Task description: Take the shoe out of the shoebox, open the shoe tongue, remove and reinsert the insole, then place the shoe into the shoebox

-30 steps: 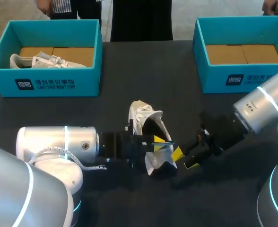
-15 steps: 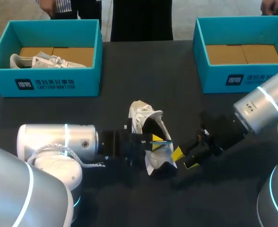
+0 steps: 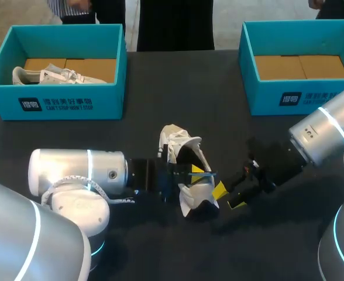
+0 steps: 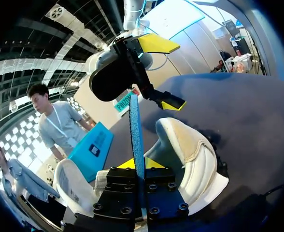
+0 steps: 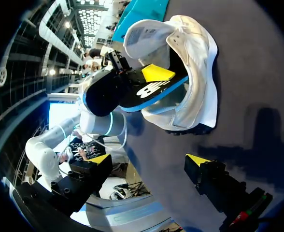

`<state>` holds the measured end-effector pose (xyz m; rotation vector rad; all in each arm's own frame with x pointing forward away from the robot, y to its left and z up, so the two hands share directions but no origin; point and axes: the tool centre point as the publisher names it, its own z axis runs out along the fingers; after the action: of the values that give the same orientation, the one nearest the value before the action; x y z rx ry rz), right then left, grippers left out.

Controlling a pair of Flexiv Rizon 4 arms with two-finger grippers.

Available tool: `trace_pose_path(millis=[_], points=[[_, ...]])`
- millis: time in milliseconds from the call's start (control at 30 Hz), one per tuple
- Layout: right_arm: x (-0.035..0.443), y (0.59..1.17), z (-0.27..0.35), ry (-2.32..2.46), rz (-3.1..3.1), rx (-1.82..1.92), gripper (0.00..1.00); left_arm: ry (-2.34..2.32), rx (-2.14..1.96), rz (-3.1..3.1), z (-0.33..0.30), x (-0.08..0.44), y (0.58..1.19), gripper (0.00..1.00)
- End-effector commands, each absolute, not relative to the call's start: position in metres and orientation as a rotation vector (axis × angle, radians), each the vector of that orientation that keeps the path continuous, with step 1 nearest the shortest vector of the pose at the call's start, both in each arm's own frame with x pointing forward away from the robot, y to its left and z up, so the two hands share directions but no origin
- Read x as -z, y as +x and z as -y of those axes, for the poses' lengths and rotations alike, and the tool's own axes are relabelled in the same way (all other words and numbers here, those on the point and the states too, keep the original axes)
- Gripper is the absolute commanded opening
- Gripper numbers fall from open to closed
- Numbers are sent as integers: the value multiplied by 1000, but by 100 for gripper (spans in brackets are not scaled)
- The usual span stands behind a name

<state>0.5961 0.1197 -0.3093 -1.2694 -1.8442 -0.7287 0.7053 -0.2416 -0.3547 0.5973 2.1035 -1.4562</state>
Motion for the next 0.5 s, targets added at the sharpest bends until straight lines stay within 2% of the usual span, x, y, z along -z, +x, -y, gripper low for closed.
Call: trace_pose_path(millis=[33,100,133,200,300,500], points=[[309,595,-120,-1272,1845,729,100,590,1450,-2112,242,356,706,0],[309,595,-120,-1272,1845,729,100,583,1456,-2112,241,355,704,0],[309,595,-120,-1272,1845,729,100,583,1460,-2109,241,354,703,19],[309,595,-120,-1272,1845,729,100,584,1468,-2103,240,351,700,27],[309,595,-120,-1272,1845,729,100,584,1478,-2093,240,347,697,28],[309,595,-120,-1272,1845,729,100,592,1500,-2071,240,337,690,22]])
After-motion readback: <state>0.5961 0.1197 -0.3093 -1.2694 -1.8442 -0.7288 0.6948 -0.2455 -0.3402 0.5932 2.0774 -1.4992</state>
